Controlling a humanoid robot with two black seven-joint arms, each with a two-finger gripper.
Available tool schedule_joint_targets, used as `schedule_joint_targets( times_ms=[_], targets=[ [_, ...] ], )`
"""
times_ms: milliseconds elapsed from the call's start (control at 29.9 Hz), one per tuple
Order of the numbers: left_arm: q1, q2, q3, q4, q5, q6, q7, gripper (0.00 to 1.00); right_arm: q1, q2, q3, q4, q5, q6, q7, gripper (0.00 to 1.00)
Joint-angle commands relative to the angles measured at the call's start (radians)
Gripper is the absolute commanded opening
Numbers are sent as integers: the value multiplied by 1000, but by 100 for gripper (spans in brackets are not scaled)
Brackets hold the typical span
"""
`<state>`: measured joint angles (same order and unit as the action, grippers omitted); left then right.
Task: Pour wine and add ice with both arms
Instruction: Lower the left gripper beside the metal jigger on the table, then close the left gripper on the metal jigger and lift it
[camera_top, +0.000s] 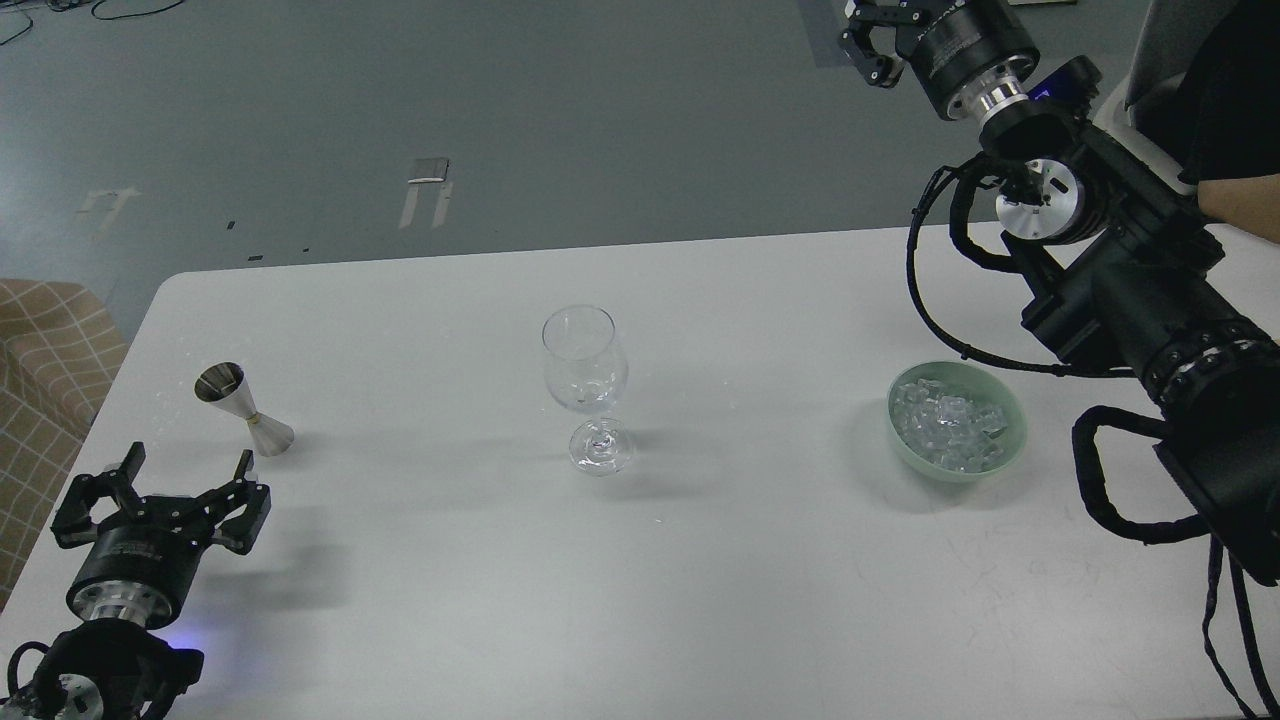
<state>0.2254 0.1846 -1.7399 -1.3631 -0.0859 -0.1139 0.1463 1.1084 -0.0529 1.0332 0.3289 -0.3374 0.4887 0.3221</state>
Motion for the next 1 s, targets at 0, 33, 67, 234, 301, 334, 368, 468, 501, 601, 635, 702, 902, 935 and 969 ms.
schedule_joint_targets(
  times_ms=[0, 33, 67, 234, 301, 334, 368, 468, 501, 601, 635, 702, 902, 935, 969],
  targets=[
    [-72, 0, 3, 106, 3, -26, -2, 98, 1, -1, -2, -1, 0, 0, 0, 100],
    [-99, 0, 11, 148, 8, -32, -2, 98, 1, -1, -2, -1, 0, 0, 0, 100],
    [-112, 0, 17, 165, 8, -36, -2, 98, 2, -1, -4, -1, 0, 0, 0, 100],
    [-152, -2, 37, 217, 11, -63, -2, 98, 2, -2, -4, -1, 0, 0, 0, 100],
    [-165, -8, 37, 217, 20, -63, -2, 98, 2, -4, -2, -1, 0, 0, 0, 100],
    [-170, -13, 37, 217, 23, -63, -2, 98, 2, -4, -4, -1, 0, 0, 0, 100],
    [-175, -14, 37, 219, 24, -63, -2, 98, 2, -4, -4, -1, 0, 0, 0, 100],
    [-202, -16, 37, 246, 29, -63, -2, 98, 2, -4, -4, -1, 0, 0, 0, 100],
    [-216, -16, 37, 263, 29, -63, -2, 98, 1, -4, -4, -1, 0, 0, 0, 100],
    [-250, -14, 46, 298, 29, -63, -2, 98, 1, -4, -4, -1, 0, 0, 0, 100],
    [-258, -14, 49, 306, 29, -63, -2, 98, 1, -4, -4, -1, 0, 0, 0, 100],
    [-287, -13, 59, 343, 29, -64, -2, 98, 1, -1, -4, -1, 0, 0, 0, 100],
    [-320, -14, 60, 394, 31, -84, -2, 98, 1, -1, -4, -1, 0, 0, 0, 100],
    [-325, -14, 62, 406, 31, -90, -4, 98, 1, -1, -4, -1, 0, 0, 0, 100],
    [-330, -14, 62, 417, 34, -98, -2, 98, 1, -2, -4, -1, 0, 0, 0, 100]
  ],
)
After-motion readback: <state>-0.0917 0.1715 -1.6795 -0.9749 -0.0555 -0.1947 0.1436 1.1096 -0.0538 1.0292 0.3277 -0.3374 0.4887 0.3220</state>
